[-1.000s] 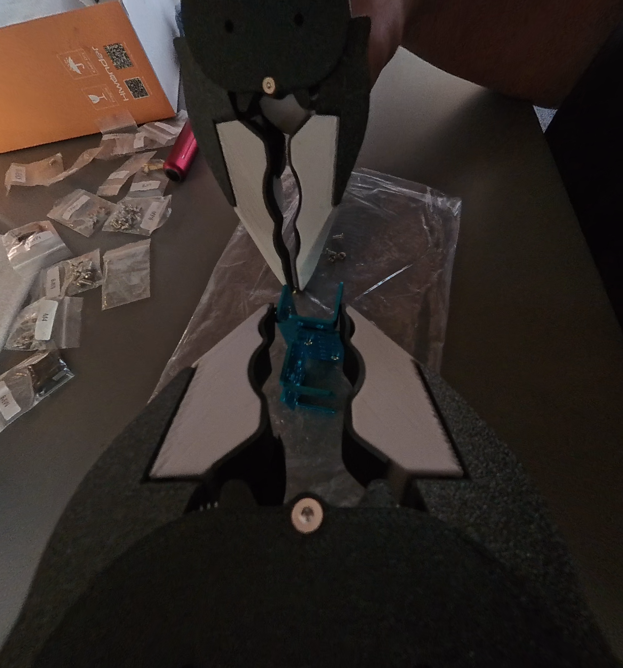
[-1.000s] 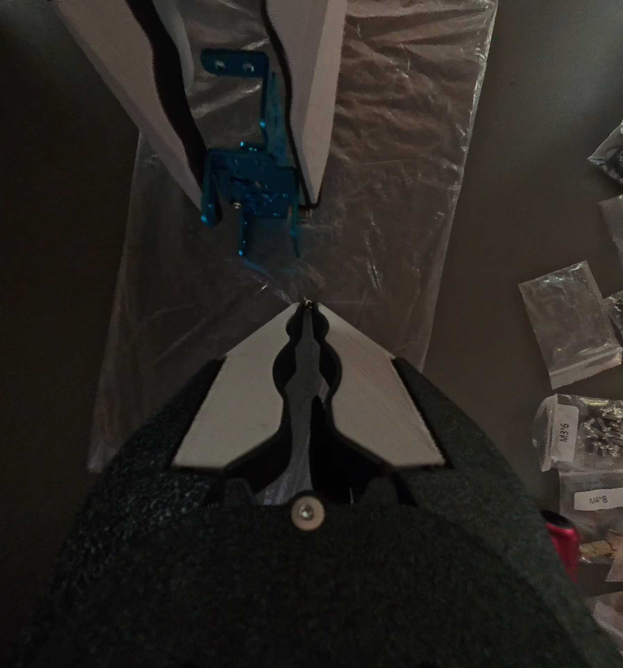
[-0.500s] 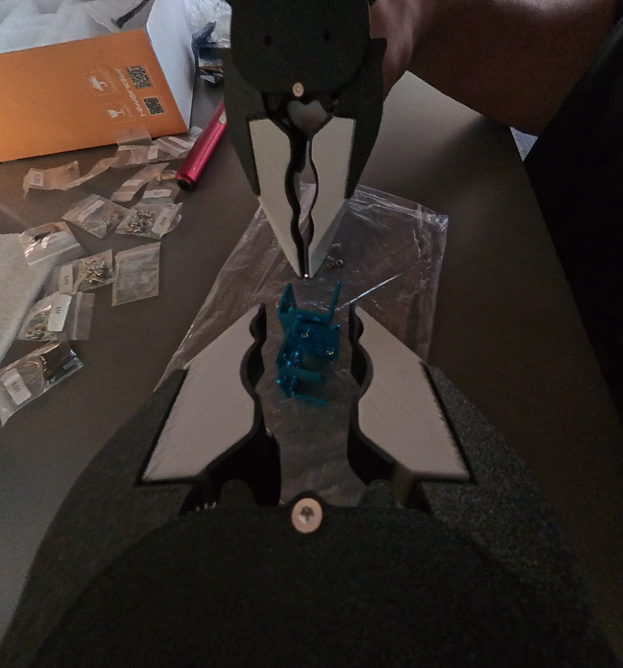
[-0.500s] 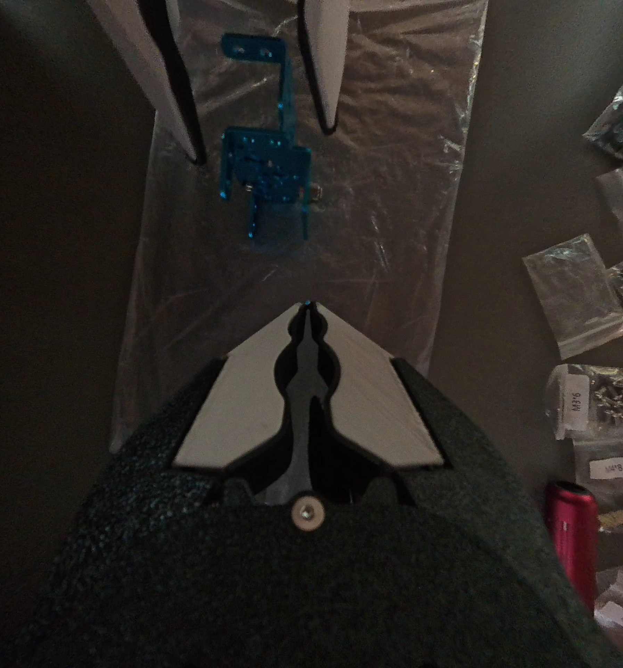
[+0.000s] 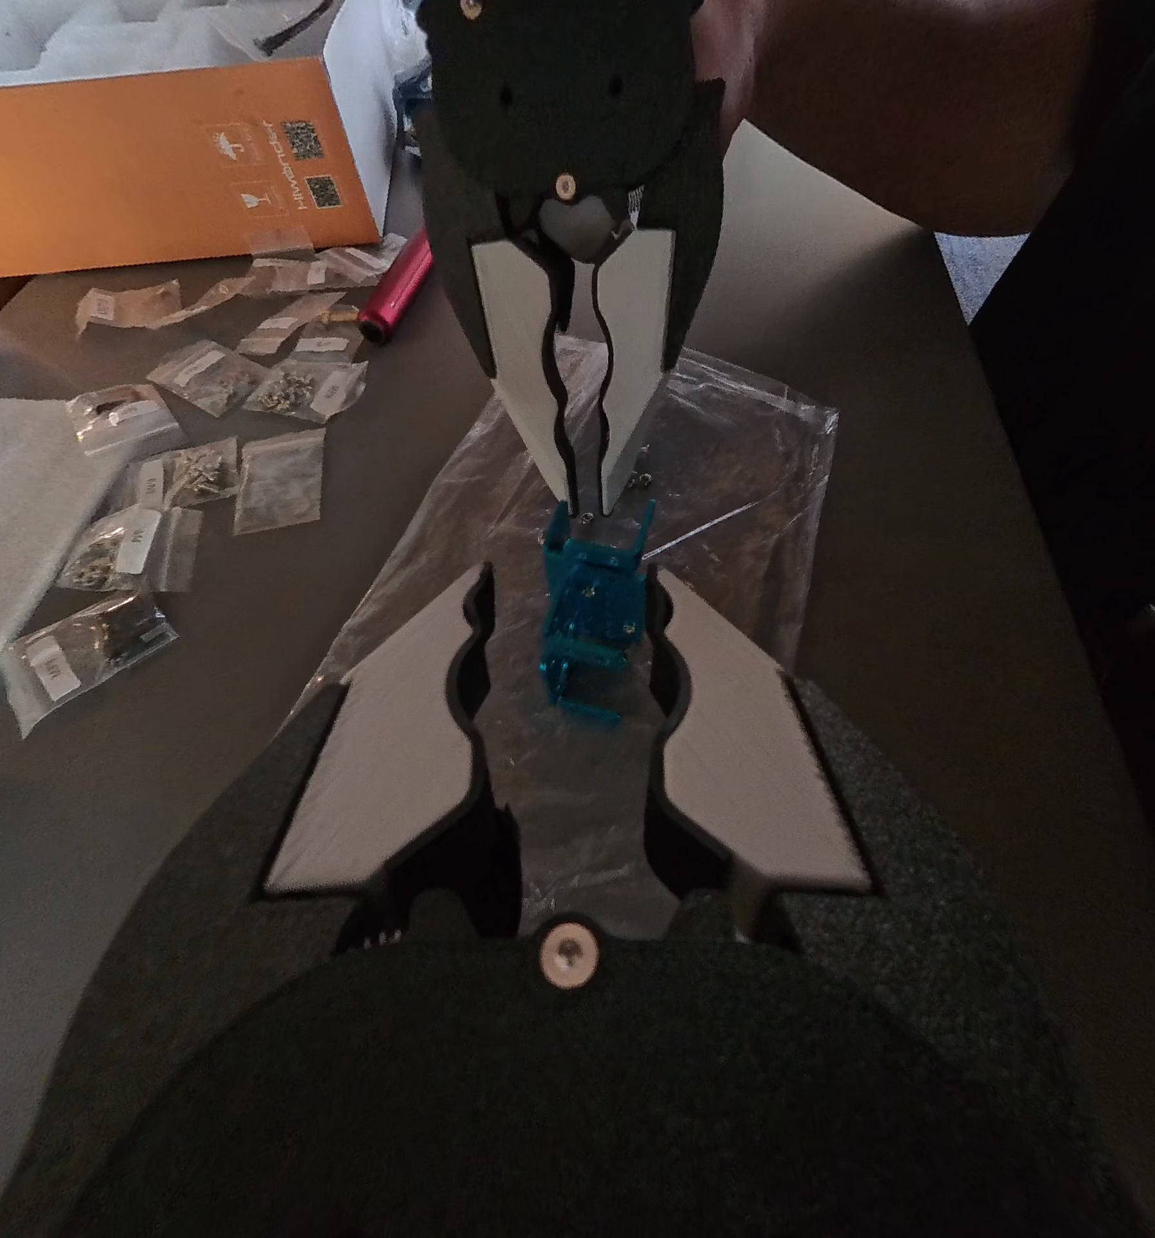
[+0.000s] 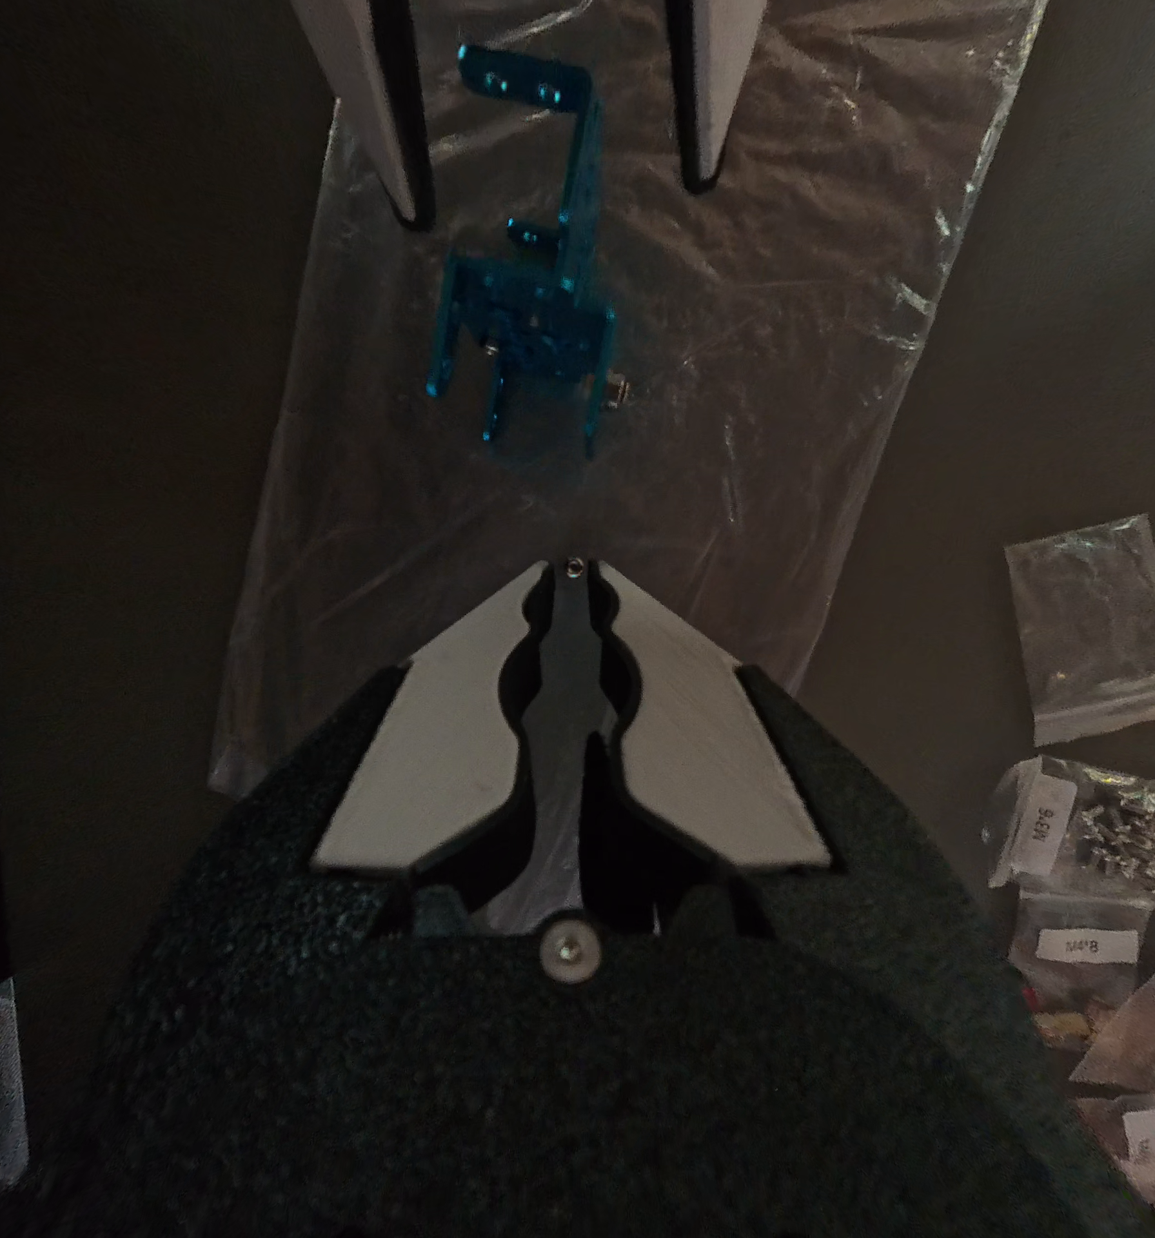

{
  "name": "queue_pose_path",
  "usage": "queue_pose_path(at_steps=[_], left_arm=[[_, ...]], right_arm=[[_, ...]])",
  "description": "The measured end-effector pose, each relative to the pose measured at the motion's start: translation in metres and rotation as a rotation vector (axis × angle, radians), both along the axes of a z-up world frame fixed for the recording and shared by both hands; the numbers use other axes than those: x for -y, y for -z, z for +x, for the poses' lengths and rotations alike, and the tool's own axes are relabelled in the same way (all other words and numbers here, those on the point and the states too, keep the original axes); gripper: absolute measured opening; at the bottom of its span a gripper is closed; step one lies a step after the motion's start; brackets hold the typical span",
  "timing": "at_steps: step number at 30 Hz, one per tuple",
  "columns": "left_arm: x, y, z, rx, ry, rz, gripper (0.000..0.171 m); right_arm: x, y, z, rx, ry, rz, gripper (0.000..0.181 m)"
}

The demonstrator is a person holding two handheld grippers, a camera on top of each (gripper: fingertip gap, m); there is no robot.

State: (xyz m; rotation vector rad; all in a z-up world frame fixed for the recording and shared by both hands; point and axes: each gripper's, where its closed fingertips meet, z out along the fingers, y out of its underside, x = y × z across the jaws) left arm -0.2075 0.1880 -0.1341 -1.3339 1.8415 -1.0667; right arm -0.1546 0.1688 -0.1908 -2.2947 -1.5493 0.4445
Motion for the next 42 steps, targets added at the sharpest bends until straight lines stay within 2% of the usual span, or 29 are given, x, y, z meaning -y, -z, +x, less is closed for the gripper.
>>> queue_pose_path(at_steps=[12, 16, 18, 20, 24, 27, 30, 35, 42], left_arm=[[0.000, 0.001, -0.004, -0.007, 0.003, -0.013, 0.044], [0.001, -0.020, -0.012, 0.033, -0.045, -0.043, 0.045], [0.012, -0.036, -0.019, 0.078, -0.081, -0.084, 0.045], [0.023, -0.038, -0.023, 0.082, -0.145, -0.135, 0.045], [0.047, -0.021, -0.015, 0.059, -0.283, -0.294, 0.048], [0.045, 0.001, -0.008, 0.003, -0.431, -0.261, 0.059], [0.037, 0.013, -0.007, -0.045, -0.553, -0.198, 0.065], [0.043, 0.017, 0.000, -0.047, -0.594, -0.203, 0.070], [0.039, 0.021, 0.014, -0.048, -0.624, -0.174, 0.081]], right_arm=[[-0.004, 0.001, 0.001, 0.025, 0.019, 0.045, 0.005], [-0.011, -0.021, -0.003, -0.098, 0.074, 0.136, 0.005], [-0.013, -0.034, -0.009, -0.192, 0.101, 0.214, 0.004], [-0.012, -0.043, -0.020, -0.291, 0.090, 0.305, 0.005], [-0.015, -0.047, -0.029, -0.350, 0.041, 0.439, 0.005], [-0.010, -0.051, -0.035, -0.418, -0.031, 0.448, 0.005], [-0.007, -0.055, -0.038, -0.448, -0.100, 0.469, 0.004], [-0.009, -0.043, -0.045, -0.426, -0.192, 0.523, 0.004], [-0.010, -0.049, -0.047, -0.416, -0.243, 0.669, 0.004]])
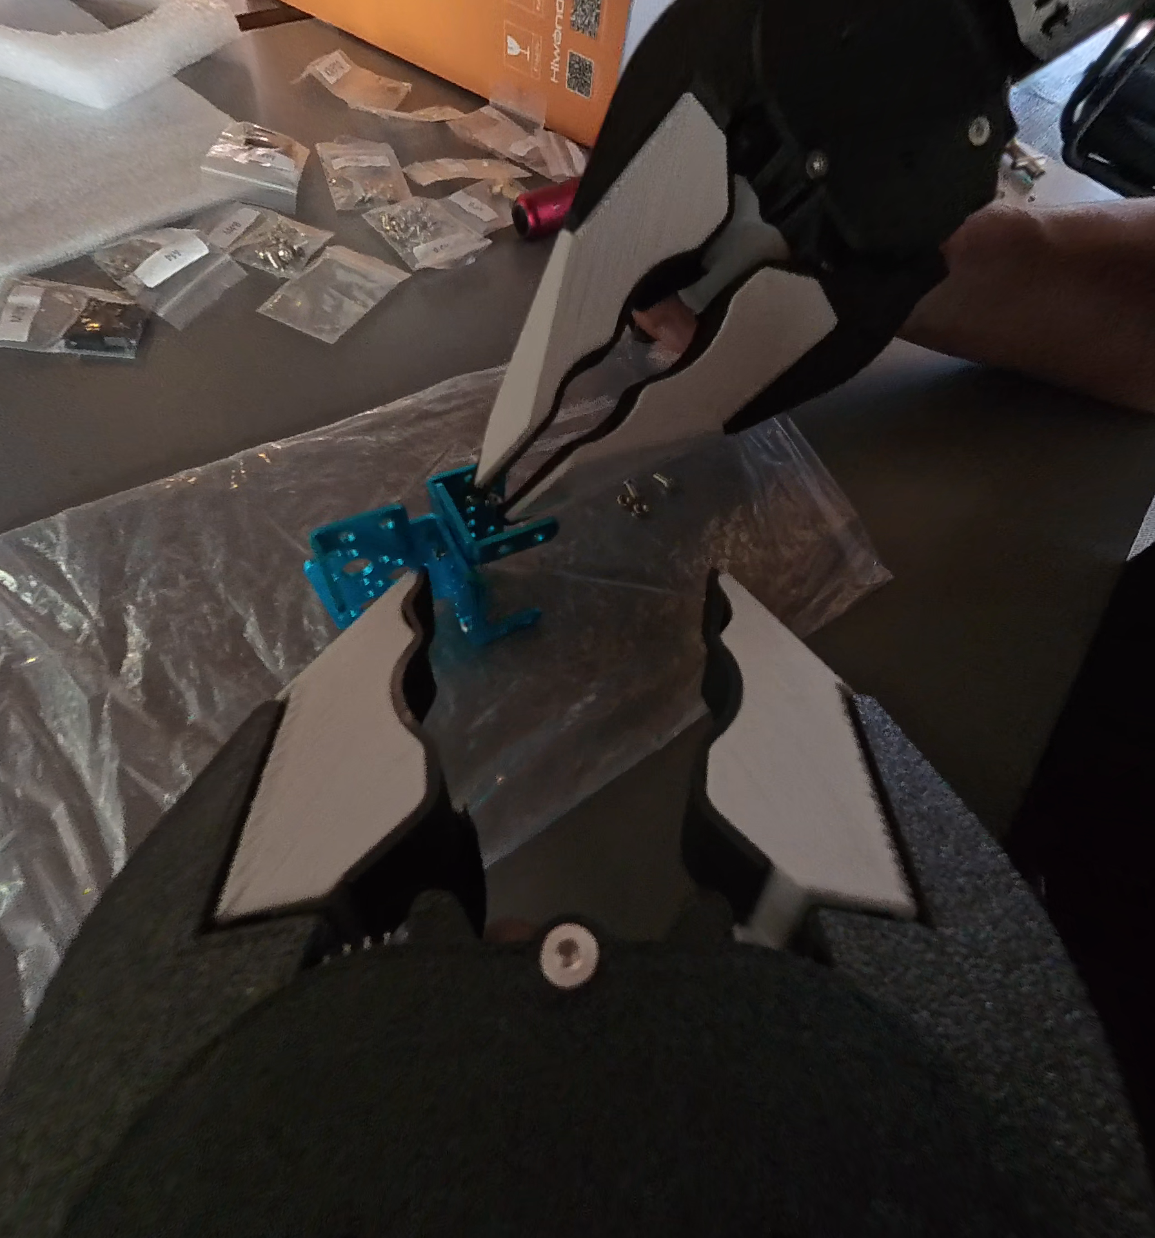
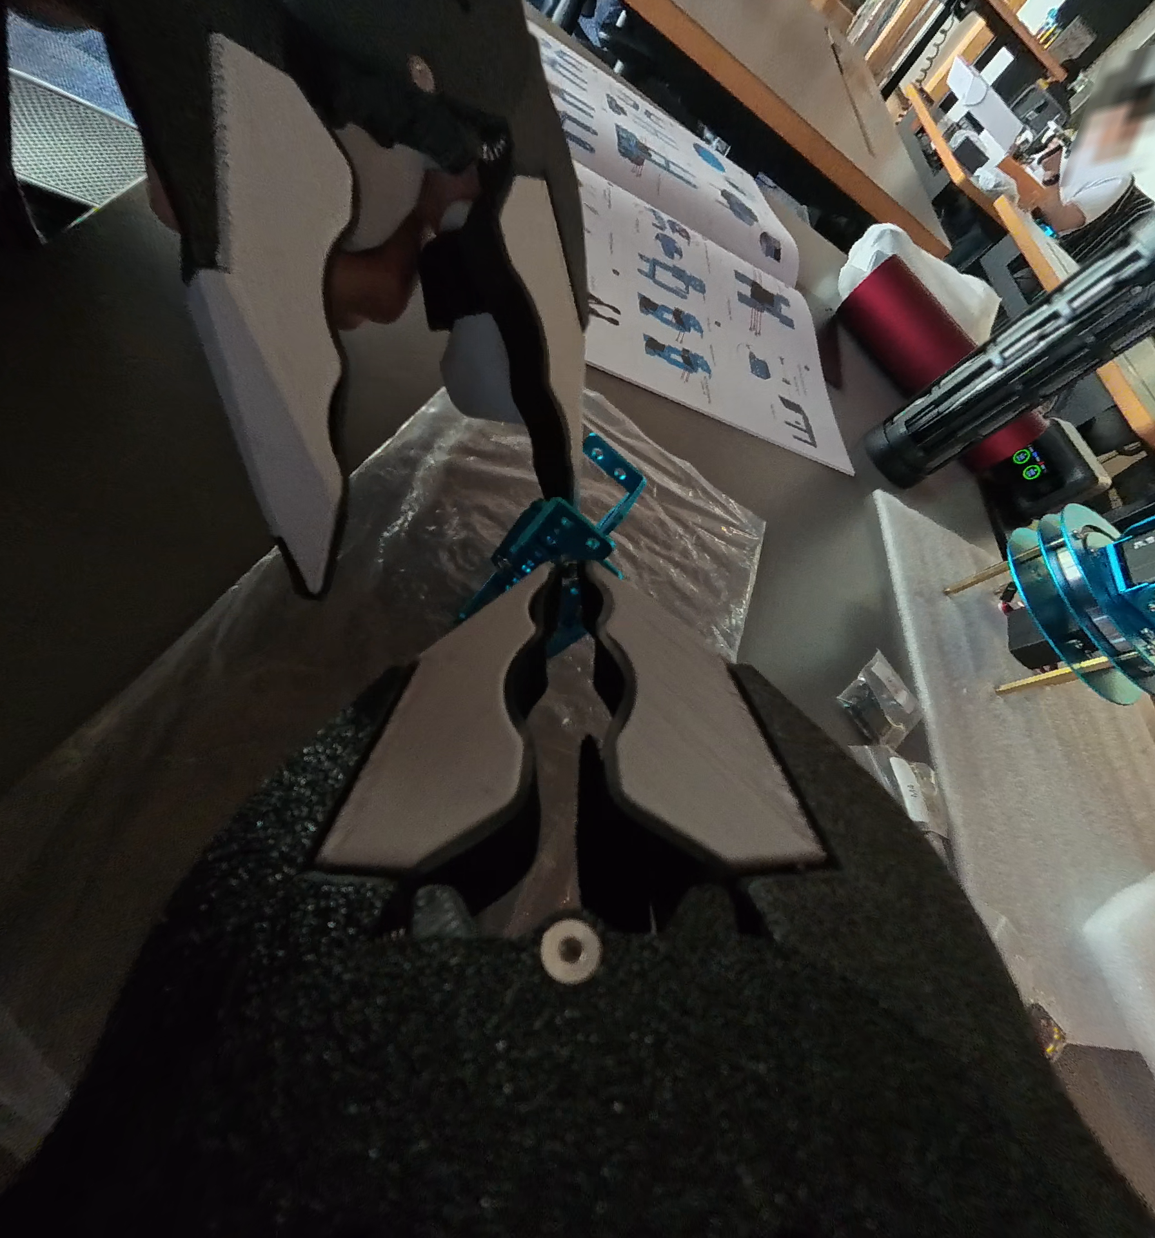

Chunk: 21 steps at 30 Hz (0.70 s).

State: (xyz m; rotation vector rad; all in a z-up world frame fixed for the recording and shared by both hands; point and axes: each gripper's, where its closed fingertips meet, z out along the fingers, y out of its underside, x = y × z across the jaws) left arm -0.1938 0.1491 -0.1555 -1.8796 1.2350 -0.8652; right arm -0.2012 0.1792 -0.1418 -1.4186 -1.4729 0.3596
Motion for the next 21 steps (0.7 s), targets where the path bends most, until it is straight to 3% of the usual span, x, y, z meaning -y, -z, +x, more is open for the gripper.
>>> queue_pose_path(at_steps=[12, 21], left_arm=[[-0.004, -0.004, 0.011, 0.031, 0.030, -0.010, 0.084], [-0.008, -0.005, 0.006, 0.052, 0.039, -0.027, 0.069]], right_arm=[[-0.010, 0.004, 0.001, 0.021, 0.046, 0.071, 0.004], [-0.011, 0.006, 0.002, 0.011, 0.042, 0.044, 0.004]])
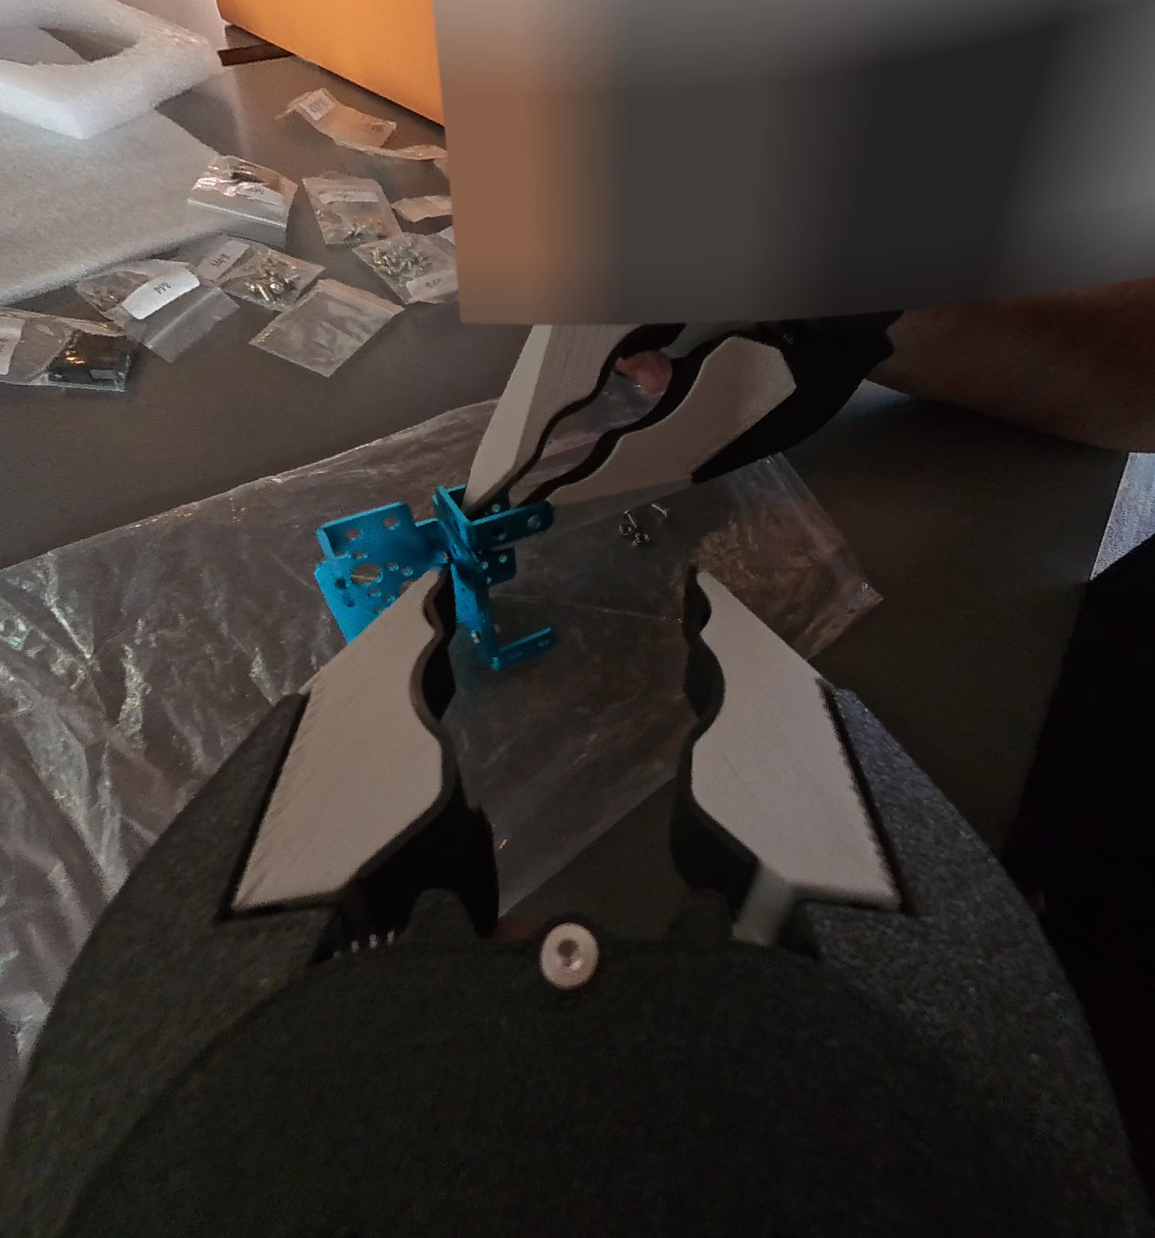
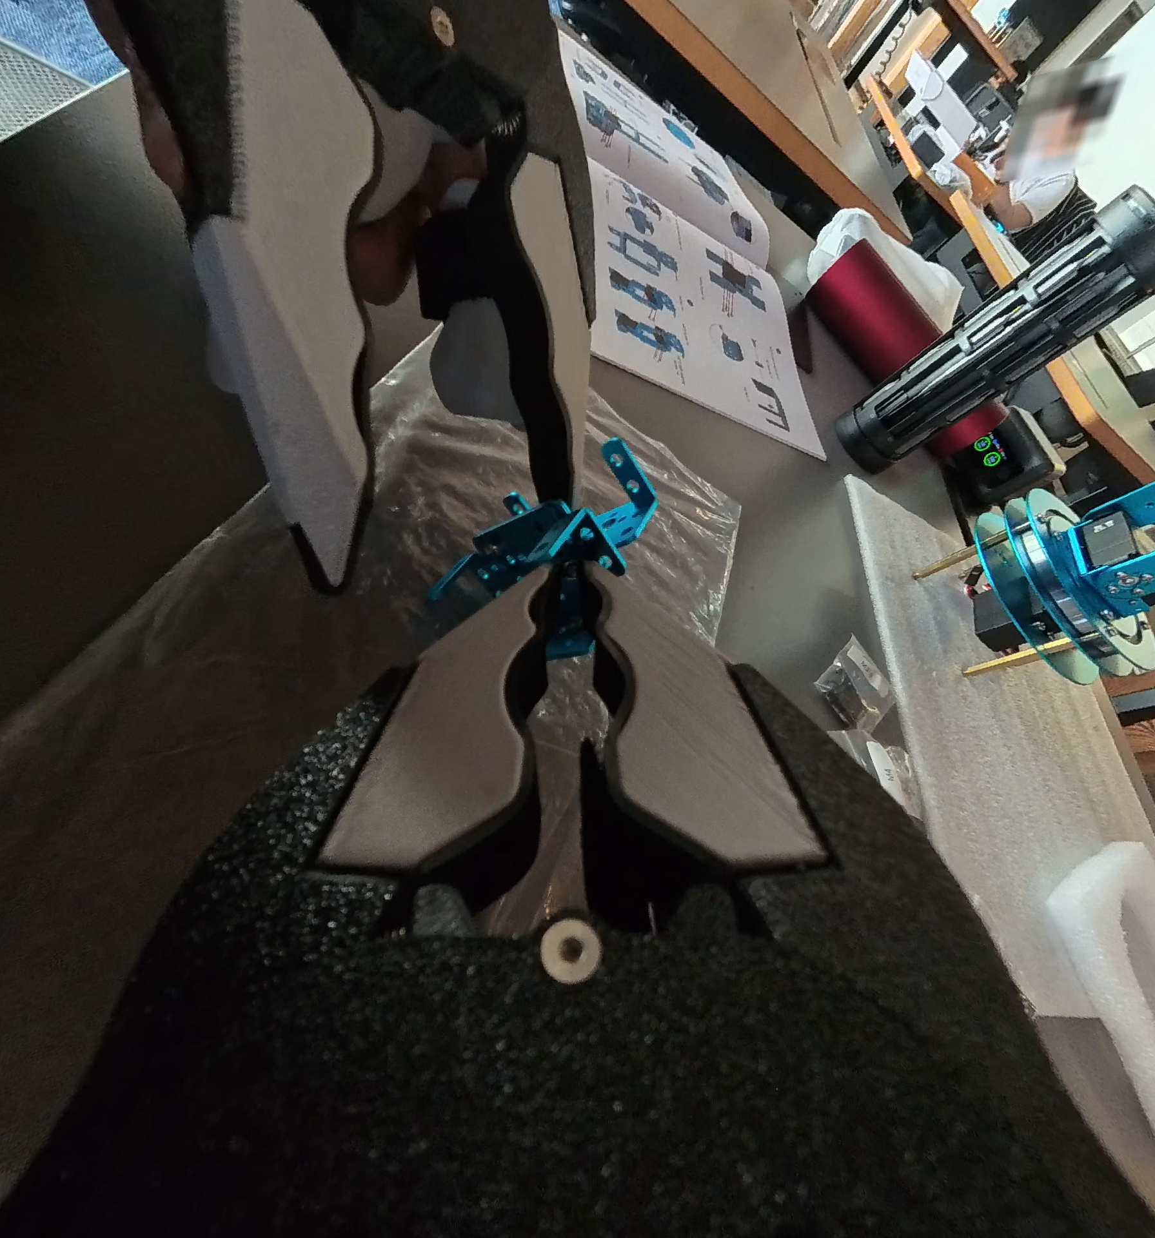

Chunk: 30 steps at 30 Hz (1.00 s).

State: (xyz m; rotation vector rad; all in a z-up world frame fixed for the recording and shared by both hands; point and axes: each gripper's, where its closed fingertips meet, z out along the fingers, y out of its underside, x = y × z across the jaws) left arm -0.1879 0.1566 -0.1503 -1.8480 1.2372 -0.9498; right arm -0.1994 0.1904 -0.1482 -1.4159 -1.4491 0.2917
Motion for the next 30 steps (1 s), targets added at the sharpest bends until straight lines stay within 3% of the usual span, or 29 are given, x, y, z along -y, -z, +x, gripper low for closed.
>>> queue_pose_path(at_steps=[3, 9, 11, 23, 30], left_arm=[[-0.007, 0.000, -0.003, -0.003, -0.023, 0.011, 0.056], [-0.025, -0.001, -0.013, 0.025, -0.097, -0.060, 0.012], [-0.027, -0.001, -0.014, 0.039, -0.105, -0.097, 0.007], [-0.042, -0.005, -0.018, 0.115, -0.198, -0.185, 0.002], [-0.047, -0.005, -0.016, 0.141, -0.241, -0.244, 0.002]], right_arm=[[-0.002, -0.002, -0.002, -0.015, -0.008, -0.015, 0.004], [-0.001, -0.004, -0.006, -0.033, -0.030, -0.050, 0.004], [-0.002, -0.001, -0.005, -0.017, -0.022, -0.048, 0.004], [-0.004, -0.002, -0.006, -0.011, -0.002, -0.046, 0.003], [-0.012, -0.004, -0.001, -0.026, 0.079, -0.056, 0.001]])
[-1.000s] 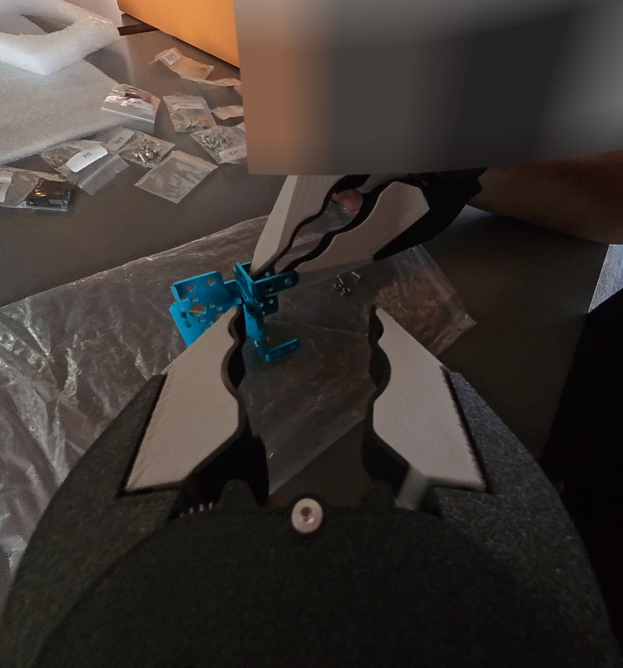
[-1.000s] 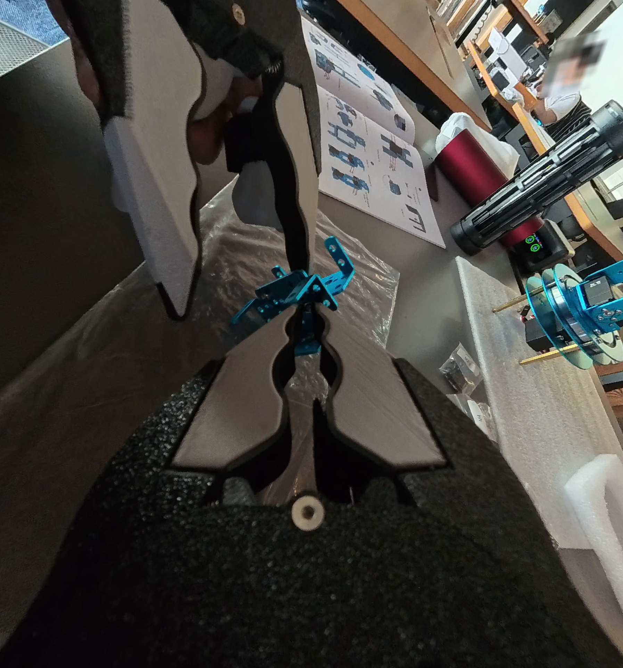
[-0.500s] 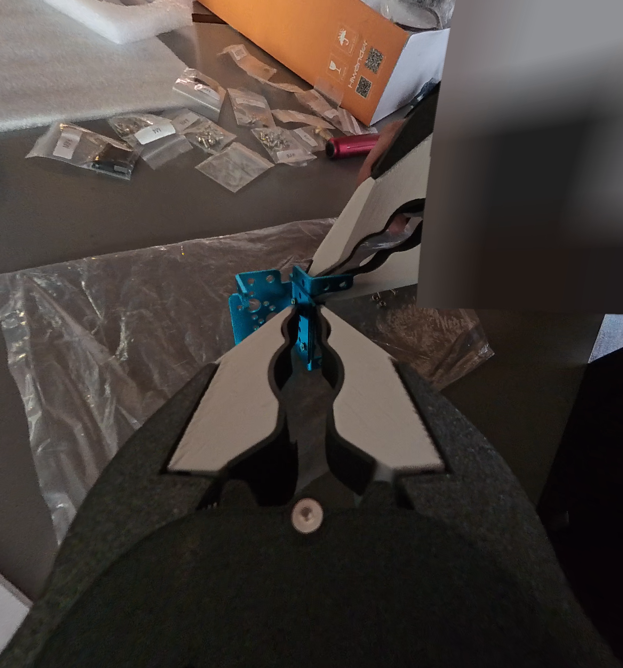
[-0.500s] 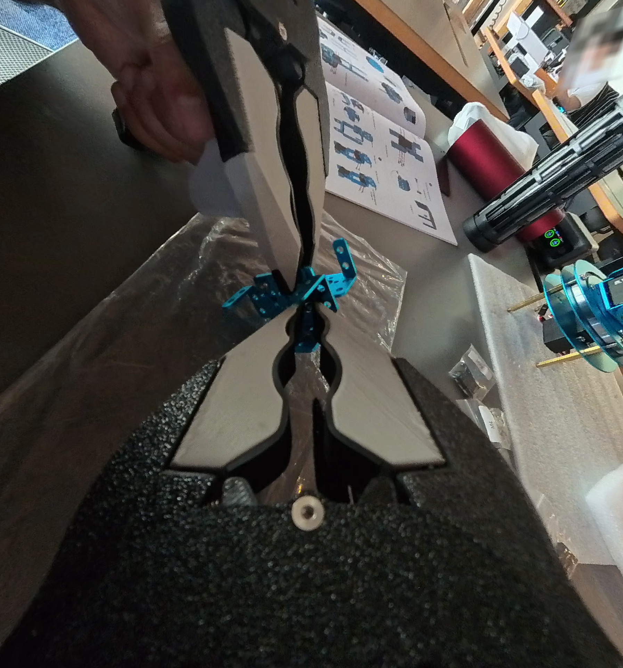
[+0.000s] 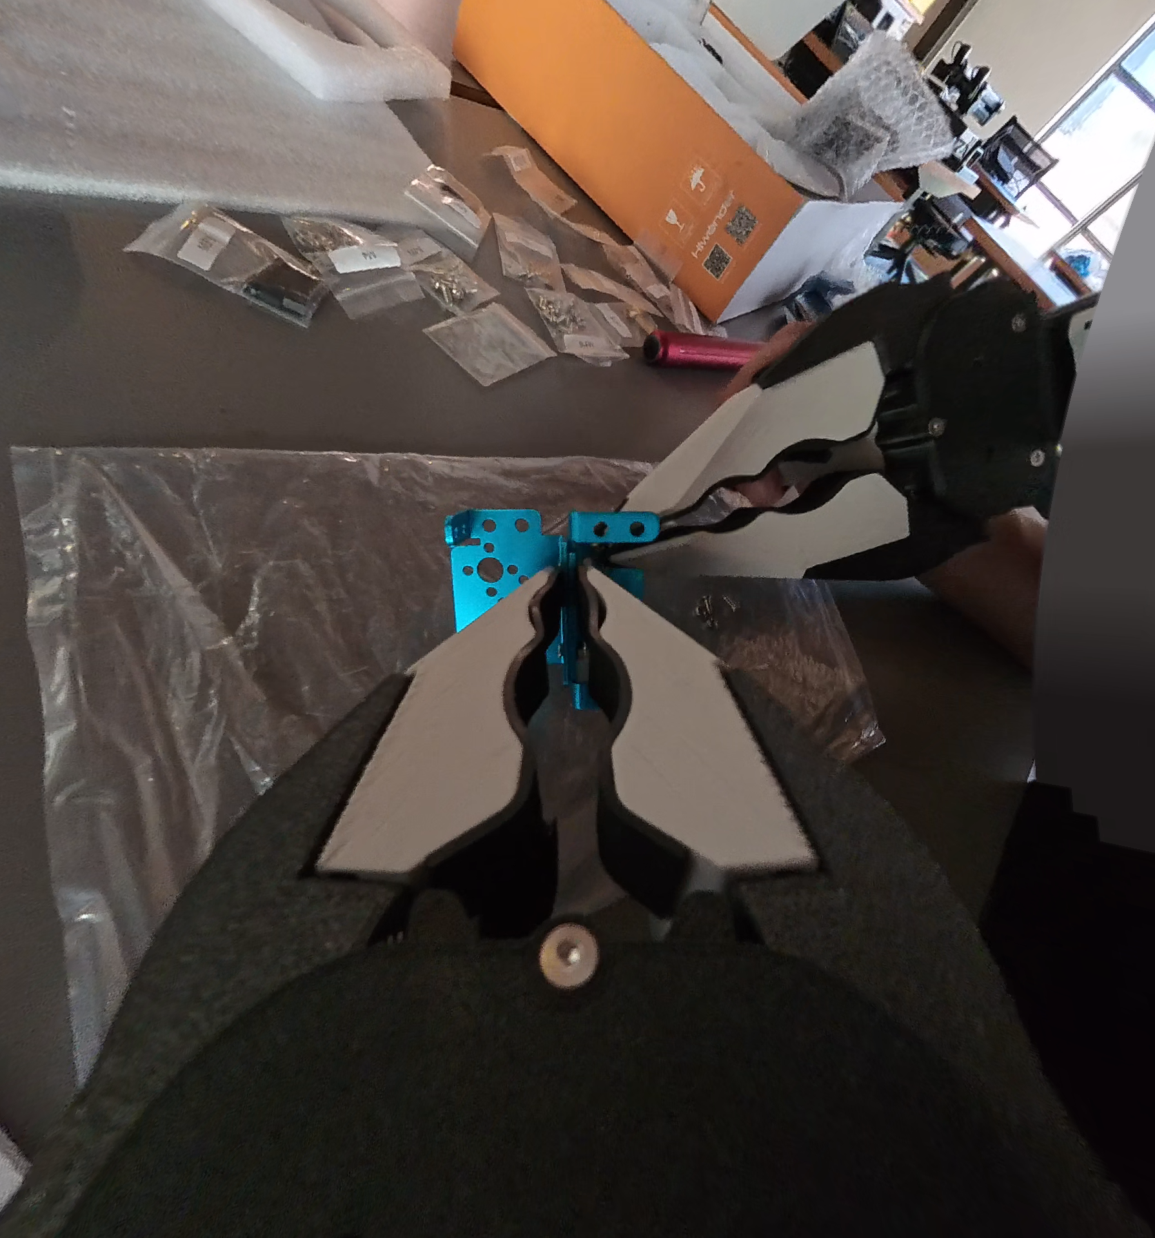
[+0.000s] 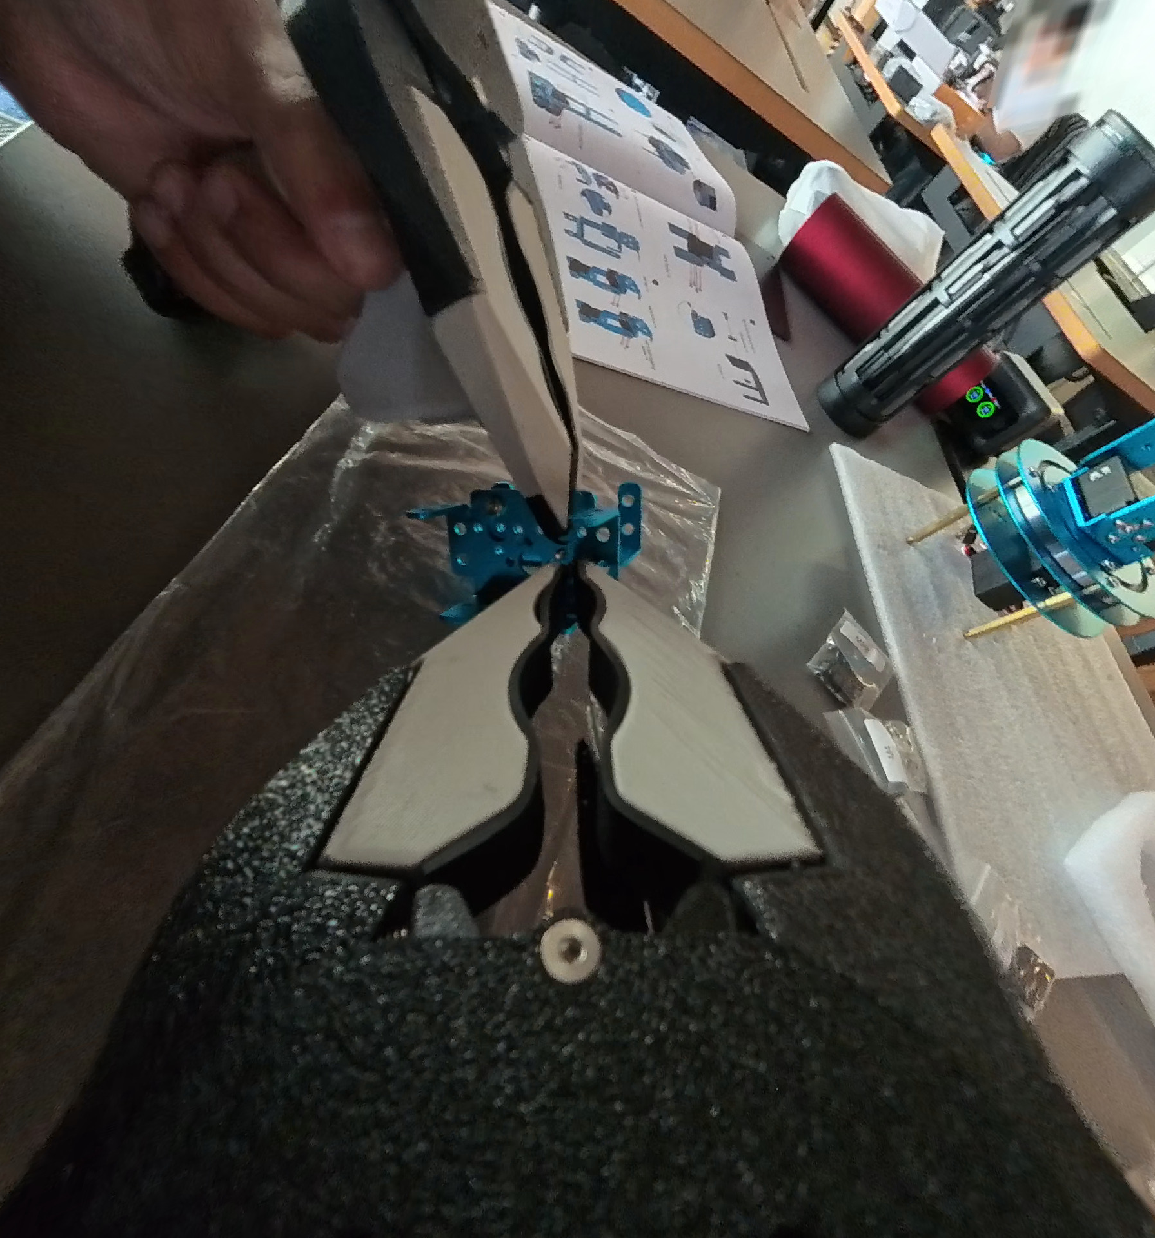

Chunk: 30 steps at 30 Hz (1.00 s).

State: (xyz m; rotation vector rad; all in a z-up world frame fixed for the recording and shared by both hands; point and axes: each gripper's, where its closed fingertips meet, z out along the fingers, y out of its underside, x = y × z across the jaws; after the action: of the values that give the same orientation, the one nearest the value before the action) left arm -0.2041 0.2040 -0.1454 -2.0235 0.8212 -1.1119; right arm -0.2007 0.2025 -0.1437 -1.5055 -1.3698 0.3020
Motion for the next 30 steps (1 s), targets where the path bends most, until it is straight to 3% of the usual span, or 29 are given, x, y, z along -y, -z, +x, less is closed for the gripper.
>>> queue_pose_path(at_steps=[30], left_arm=[[-0.001, 0.004, 0.010, -0.041, -0.005, 0.011, 0.002]], right_arm=[[0.002, 0.009, 0.005, 0.013, 0.082, -0.079, 0.000]])
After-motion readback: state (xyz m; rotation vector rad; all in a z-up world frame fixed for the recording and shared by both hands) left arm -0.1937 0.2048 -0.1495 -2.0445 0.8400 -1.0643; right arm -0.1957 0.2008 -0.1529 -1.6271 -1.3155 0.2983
